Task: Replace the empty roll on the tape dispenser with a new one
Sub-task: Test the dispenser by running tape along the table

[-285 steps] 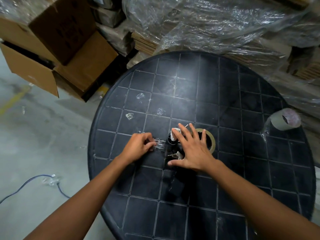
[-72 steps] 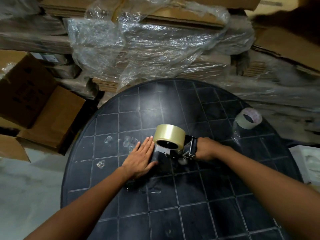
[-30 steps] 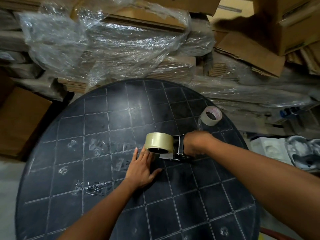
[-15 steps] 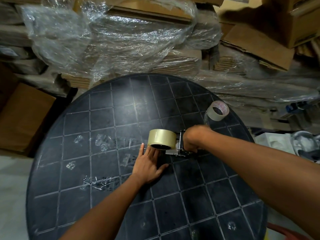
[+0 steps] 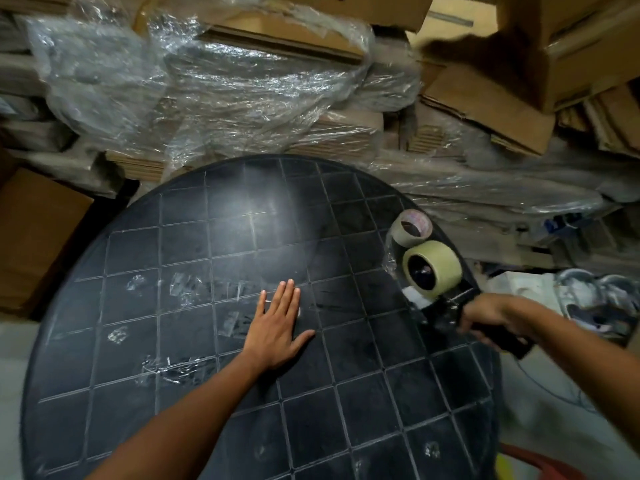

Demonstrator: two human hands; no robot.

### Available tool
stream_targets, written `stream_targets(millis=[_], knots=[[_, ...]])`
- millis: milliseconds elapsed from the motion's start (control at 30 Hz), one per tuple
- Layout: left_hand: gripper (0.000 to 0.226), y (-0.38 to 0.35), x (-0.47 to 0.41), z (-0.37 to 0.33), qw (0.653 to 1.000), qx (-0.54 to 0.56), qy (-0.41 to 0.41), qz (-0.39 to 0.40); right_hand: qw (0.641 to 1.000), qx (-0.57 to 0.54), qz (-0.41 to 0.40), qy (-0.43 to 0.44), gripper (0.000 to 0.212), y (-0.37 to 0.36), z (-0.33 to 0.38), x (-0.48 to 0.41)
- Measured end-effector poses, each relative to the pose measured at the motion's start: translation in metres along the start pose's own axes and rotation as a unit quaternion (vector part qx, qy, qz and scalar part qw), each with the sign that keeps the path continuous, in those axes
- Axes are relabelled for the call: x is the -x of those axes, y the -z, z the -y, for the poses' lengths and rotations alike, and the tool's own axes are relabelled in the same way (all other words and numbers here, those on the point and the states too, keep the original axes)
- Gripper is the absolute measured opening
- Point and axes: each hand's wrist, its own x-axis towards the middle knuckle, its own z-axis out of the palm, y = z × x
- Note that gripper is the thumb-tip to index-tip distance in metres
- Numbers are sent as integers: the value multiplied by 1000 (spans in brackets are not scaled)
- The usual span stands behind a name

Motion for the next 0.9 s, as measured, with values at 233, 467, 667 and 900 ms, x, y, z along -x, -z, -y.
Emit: stream_targets(millis=[233, 467, 667, 900], knots=[[90, 2, -9, -24, 997, -13, 68, 25, 919, -349, 164, 79, 25, -63, 18, -24], [77, -9, -12, -23, 999, 7, 25, -22, 796, -538, 254, 112, 25, -129, 39, -50], [73, -15, -11, -29, 999, 0, 38, -22, 793, -561, 195, 135, 23, -153, 39, -61], [75, -7, -11, -48, 997, 9, 76, 7, 841, -506, -62, 181, 33, -162, 34, -55]])
